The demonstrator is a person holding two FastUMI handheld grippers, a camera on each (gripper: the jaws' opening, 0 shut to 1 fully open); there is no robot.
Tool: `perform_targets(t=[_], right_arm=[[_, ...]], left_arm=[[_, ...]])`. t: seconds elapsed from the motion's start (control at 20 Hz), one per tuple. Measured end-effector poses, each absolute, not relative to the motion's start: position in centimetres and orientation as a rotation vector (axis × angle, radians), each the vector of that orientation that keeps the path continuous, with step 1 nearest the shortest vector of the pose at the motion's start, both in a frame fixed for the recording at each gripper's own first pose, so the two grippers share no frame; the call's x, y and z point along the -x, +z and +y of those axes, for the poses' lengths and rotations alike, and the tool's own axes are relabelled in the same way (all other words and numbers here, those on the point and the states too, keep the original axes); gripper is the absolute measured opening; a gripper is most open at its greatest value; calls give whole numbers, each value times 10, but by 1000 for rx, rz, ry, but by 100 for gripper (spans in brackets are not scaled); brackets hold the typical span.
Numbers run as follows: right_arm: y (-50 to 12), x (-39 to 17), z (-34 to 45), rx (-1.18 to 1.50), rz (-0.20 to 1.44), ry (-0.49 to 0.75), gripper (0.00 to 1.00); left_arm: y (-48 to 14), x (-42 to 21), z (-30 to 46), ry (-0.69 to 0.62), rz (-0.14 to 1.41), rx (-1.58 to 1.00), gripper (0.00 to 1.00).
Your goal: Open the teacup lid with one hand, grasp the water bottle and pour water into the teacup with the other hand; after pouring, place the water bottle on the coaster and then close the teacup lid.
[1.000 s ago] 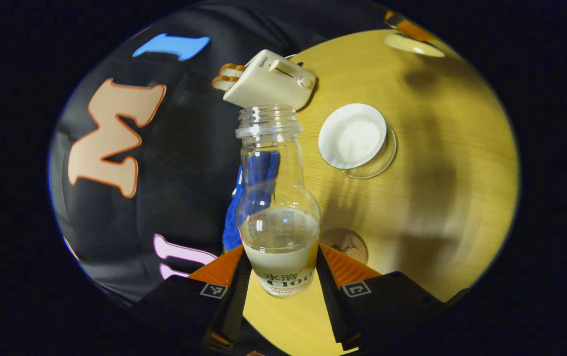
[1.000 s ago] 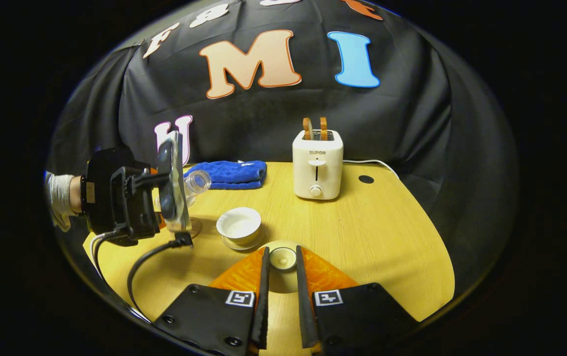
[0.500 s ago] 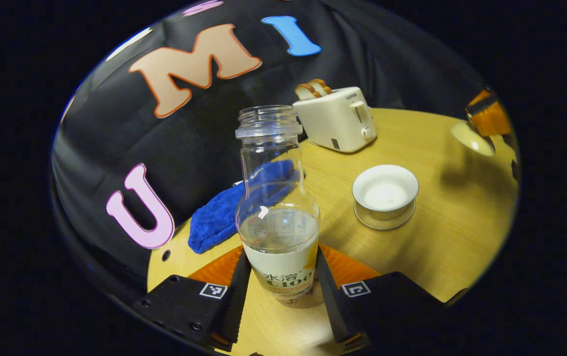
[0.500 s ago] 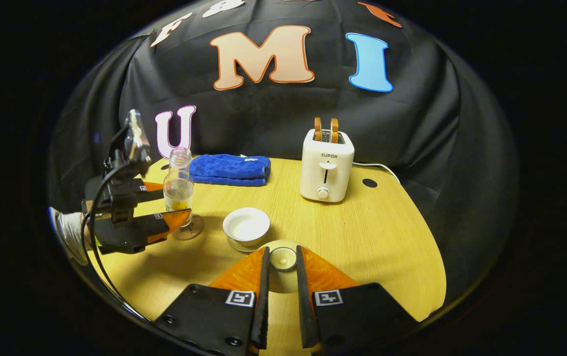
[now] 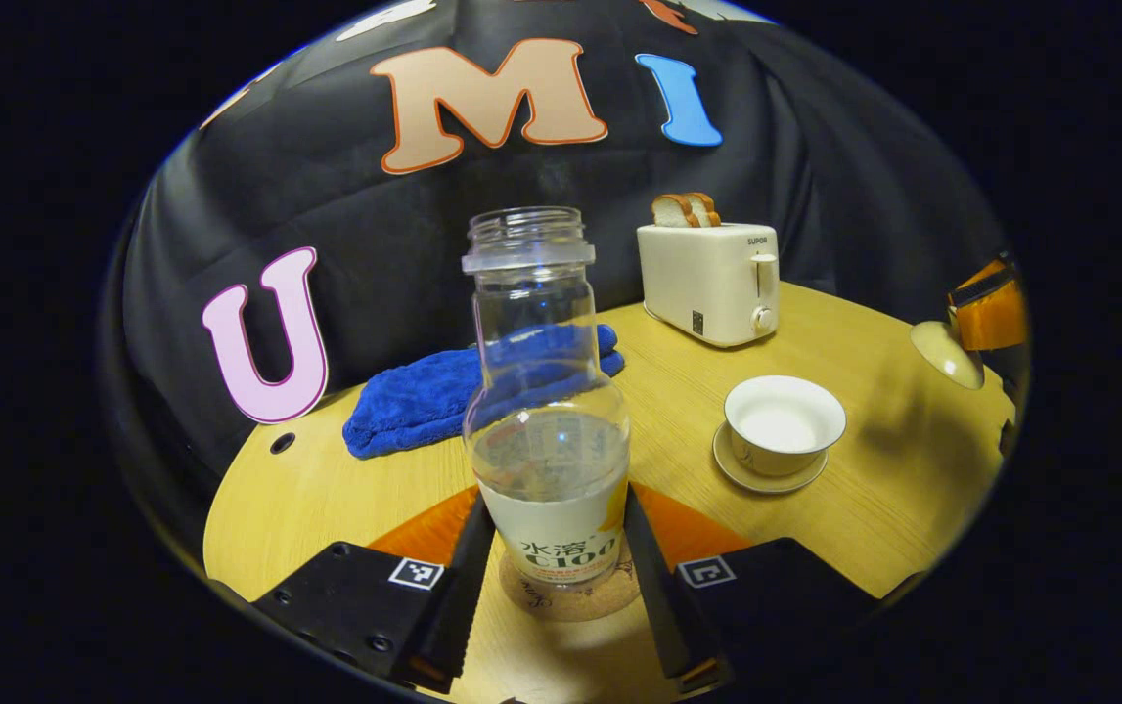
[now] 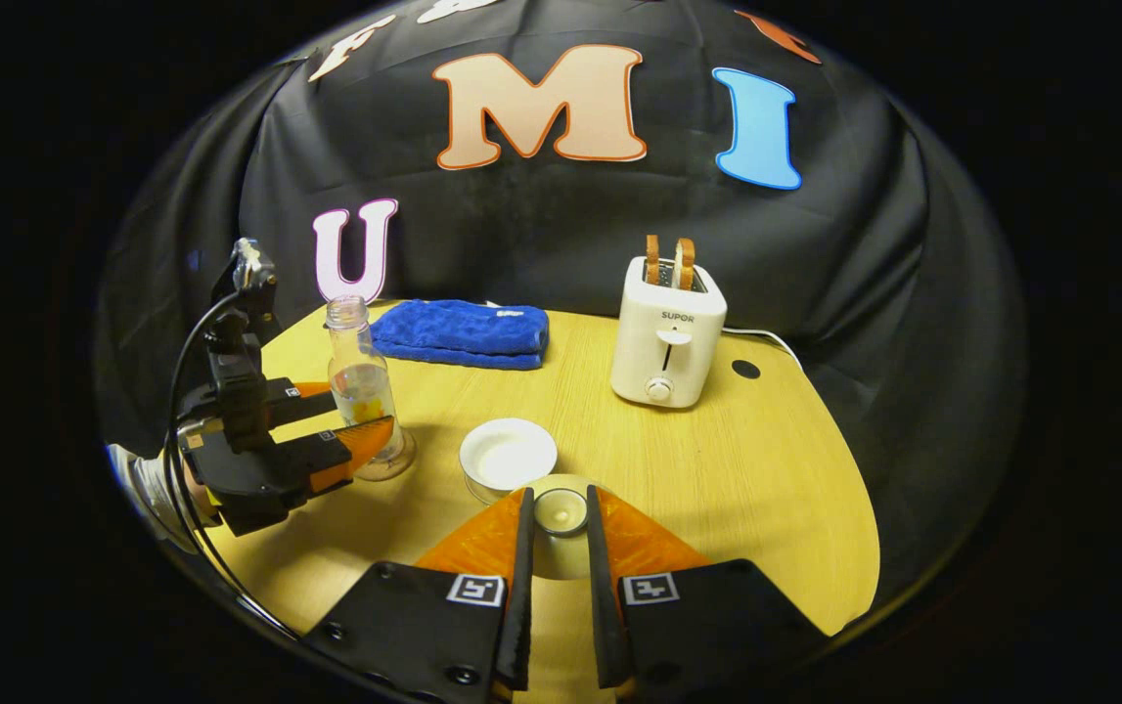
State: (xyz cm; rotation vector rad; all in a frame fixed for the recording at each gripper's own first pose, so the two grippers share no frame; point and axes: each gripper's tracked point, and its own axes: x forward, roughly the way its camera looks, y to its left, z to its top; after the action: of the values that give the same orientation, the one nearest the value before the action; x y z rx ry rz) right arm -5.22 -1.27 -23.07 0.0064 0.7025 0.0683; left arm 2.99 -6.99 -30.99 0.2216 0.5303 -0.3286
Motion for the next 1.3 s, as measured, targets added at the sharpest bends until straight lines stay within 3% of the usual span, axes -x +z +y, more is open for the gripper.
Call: perform_targets(t=[0.5, 0.95, 1.05, 1.1, 1.25, 1.3], right_arm=[[-224, 14, 25, -64, 665, 125, 27], [-265, -22, 44, -79, 697, 154, 30], [-277, -27, 46, -71, 712, 158, 27], [-282, -28, 48, -70, 718, 164, 32], [-295, -33, 53, -57, 730, 178, 28], [-298, -33, 53, -50, 736, 177, 31]], left_arm=[[-313, -15, -55, -287, 569, -197, 76], [-307, 5, -41, -257, 573, -197, 96], [-298, 16, -38, -254, 569, -188, 97], [-291, 20, -35, -249, 562, -188, 97], [-271, 29, -25, -223, 526, -185, 96], [-264, 33, -23, -215, 516, -181, 96]])
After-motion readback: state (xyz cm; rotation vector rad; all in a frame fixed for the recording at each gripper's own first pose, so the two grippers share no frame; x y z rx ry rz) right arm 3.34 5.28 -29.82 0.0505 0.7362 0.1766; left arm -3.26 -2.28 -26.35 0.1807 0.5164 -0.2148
